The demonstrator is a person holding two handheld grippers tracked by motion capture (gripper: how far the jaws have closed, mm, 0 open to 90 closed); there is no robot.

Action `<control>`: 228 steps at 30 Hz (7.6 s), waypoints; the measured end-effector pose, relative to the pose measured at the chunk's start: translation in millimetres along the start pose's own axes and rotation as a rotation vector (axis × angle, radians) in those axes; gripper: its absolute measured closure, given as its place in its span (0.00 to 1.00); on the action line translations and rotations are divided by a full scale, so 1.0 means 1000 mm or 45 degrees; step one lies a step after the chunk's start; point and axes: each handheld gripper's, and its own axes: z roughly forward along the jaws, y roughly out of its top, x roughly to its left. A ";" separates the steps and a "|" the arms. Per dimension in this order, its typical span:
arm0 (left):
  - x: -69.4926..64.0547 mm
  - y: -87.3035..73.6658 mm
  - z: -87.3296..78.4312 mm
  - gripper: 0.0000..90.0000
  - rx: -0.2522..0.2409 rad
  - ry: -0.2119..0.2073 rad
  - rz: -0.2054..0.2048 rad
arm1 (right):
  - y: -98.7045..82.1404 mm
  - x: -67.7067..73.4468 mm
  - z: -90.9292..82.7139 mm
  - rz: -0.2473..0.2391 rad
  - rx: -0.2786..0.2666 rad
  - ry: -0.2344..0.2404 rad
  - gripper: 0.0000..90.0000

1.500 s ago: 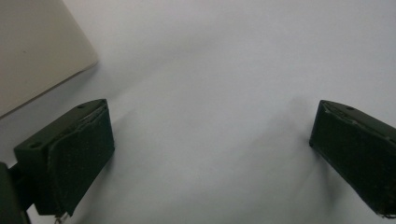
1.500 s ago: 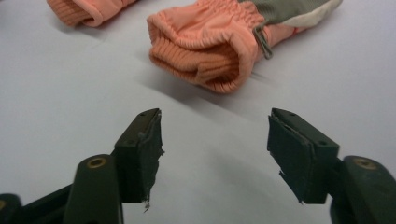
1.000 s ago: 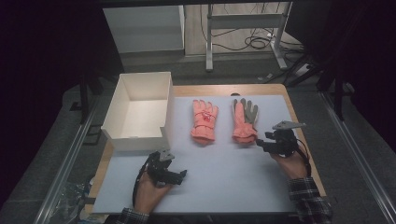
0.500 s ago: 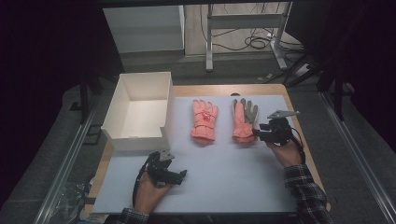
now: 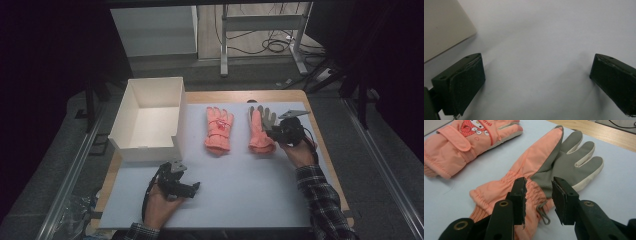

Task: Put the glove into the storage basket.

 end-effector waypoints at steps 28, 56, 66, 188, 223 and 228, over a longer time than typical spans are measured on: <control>0.000 0.000 0.000 0.00 0.000 0.000 0.000 | 0.001 -0.004 0.054 0.036 0.126 0.016 0.73; 0.000 0.000 0.000 0.00 0.001 0.000 0.001 | 0.011 0.030 0.013 0.071 -0.015 0.017 0.93; 0.000 0.000 0.000 0.00 0.002 0.001 0.001 | 0.002 0.070 -0.015 0.048 -0.058 0.084 0.93; 0.000 0.000 0.000 0.00 0.001 0.000 0.001 | 0.085 0.113 0.130 -0.200 0.233 0.158 0.96; 0.000 0.000 0.000 0.00 0.003 0.001 0.004 | 0.114 0.119 0.070 -0.182 0.100 0.257 0.99; 0.000 0.000 0.000 0.00 0.002 0.002 0.005 | 0.120 0.120 0.051 -0.184 0.086 0.272 0.99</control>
